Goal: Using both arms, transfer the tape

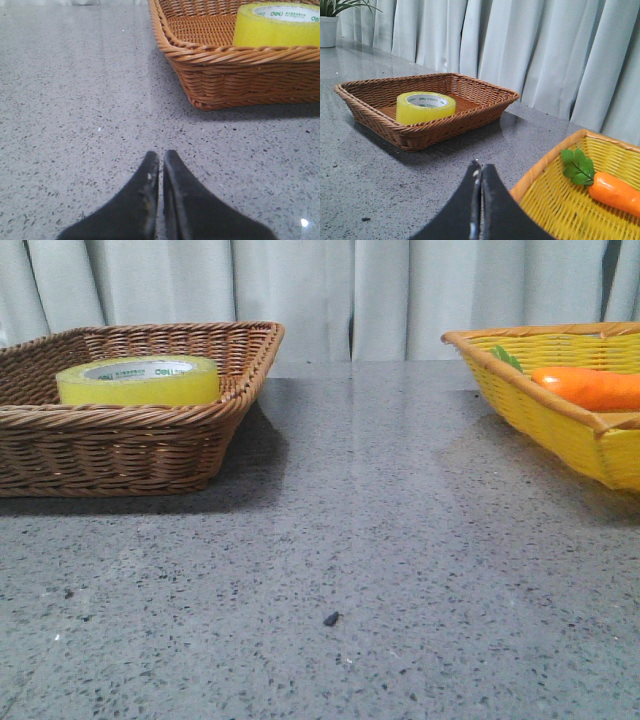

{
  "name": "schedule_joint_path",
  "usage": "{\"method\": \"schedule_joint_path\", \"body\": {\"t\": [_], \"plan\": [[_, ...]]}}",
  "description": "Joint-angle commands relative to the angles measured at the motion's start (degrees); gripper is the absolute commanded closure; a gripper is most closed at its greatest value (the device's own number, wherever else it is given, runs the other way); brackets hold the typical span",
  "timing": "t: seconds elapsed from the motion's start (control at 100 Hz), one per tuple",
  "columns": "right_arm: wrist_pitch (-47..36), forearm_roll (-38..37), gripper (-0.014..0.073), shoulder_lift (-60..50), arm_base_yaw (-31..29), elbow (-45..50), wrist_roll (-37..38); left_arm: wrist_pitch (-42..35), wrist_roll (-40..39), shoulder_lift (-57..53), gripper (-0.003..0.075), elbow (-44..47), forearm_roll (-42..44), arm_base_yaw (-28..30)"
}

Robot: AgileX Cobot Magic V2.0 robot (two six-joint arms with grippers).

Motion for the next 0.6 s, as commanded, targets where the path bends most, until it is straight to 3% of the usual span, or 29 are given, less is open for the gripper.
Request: {"method": "schedule_joint_path", "body": {"t": [0.0, 0.19, 0.46, 0.59], "plan": [[-4.5, -0.8, 0.0668, 0.7, -0.3, -1.6, -0.3, -3.0, -1.0, -1.7, 0.0741, 0.6, -0.3, 0.2], [-5.5, -5.8, 0.0668, -2.6, -4.0, -0.4, -1.4, -3.0, -1.0, -1.7, 0.0741, 0.6, -0.3, 0.2], [-6.3, -5.7, 0.0668, -7.1, -20.0, 3.1, -1.4, -3.0, -1.0, -1.7, 0.0741, 0.6, -0.3, 0.2], [-8.1, -2.0, 0.0668, -7.1, -25.7, 6.7, -1.4, -3.0, -1.0, -1.7, 0.0741, 0.6, -0.3, 0.2]]}}
